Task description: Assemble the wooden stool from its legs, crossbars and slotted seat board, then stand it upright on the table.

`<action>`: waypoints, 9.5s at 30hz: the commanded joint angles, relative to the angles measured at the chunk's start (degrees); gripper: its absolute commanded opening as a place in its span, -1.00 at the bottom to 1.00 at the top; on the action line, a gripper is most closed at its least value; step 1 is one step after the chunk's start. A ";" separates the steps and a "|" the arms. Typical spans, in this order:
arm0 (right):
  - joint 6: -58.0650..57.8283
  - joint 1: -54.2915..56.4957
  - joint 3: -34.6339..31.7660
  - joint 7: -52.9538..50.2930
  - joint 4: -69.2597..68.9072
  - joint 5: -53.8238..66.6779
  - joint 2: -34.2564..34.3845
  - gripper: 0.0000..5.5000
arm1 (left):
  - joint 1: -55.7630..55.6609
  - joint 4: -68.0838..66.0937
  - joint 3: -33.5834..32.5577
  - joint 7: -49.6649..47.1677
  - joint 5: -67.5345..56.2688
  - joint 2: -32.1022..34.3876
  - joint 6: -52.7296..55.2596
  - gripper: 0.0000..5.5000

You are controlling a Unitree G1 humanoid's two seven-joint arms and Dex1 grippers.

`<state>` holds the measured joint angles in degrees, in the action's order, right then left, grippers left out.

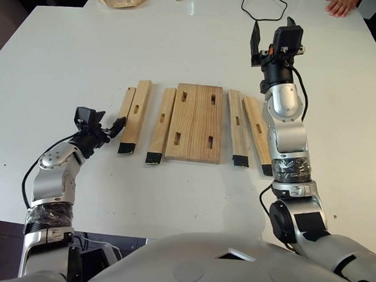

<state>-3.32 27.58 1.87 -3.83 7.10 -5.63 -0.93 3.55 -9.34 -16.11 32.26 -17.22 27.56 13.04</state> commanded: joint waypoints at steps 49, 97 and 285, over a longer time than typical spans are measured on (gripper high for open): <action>-33.76 13.43 -15.77 31.15 -10.14 51.87 -9.47 0.33 | -28.87 21.03 -2.23 9.79 -39.48 -4.54 16.96 -0.52; -54.10 13.83 -15.13 29.93 -18.78 93.14 -20.78 -0.52 | -25.45 23.31 4.02 14.18 -59.07 0.29 40.57 -0.52; -1.95 -5.81 4.21 80.76 16.72 23.55 -38.46 -0.53 | -18.43 5.03 -3.33 -23.59 -20.29 -24.19 5.08 -0.17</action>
<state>-4.62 24.20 4.19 78.51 20.67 22.66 -38.82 -15.04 -4.12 -19.28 8.85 -38.29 3.52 18.62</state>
